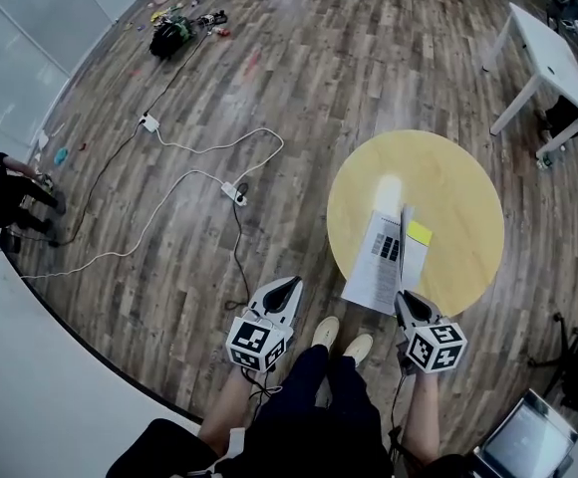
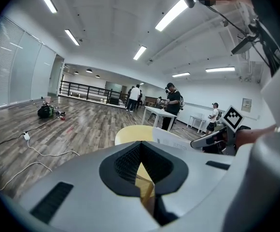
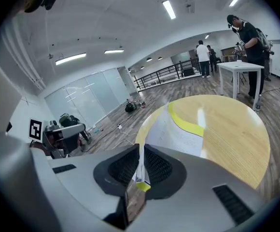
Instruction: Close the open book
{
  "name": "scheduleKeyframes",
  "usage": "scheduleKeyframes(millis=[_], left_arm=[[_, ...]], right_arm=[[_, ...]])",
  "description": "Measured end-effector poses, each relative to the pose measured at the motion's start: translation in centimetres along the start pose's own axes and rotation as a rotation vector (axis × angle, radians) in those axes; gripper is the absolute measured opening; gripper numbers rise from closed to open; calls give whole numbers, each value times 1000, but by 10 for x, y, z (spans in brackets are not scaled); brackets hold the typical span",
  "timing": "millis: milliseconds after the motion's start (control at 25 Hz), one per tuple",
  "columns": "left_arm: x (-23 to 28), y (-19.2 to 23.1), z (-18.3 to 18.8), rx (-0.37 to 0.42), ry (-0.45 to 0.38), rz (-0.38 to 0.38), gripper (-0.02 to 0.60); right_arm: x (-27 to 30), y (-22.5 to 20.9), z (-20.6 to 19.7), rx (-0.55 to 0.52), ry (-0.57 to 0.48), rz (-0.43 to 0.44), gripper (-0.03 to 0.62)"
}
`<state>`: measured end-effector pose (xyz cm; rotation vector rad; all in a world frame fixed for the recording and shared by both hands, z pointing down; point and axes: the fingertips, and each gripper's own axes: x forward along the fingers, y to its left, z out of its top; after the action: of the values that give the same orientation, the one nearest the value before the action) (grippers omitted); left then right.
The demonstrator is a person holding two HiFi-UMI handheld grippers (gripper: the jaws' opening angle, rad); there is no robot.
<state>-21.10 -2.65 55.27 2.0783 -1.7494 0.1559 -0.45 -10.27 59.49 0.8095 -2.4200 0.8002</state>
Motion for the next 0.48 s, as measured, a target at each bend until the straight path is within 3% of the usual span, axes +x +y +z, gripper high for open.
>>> scheduleKeyframes(millis=[480], left_arm=[[-10,36,-29,-64,22,78,-2]], right_arm=[[46,22,-20,-25,94,78,38]])
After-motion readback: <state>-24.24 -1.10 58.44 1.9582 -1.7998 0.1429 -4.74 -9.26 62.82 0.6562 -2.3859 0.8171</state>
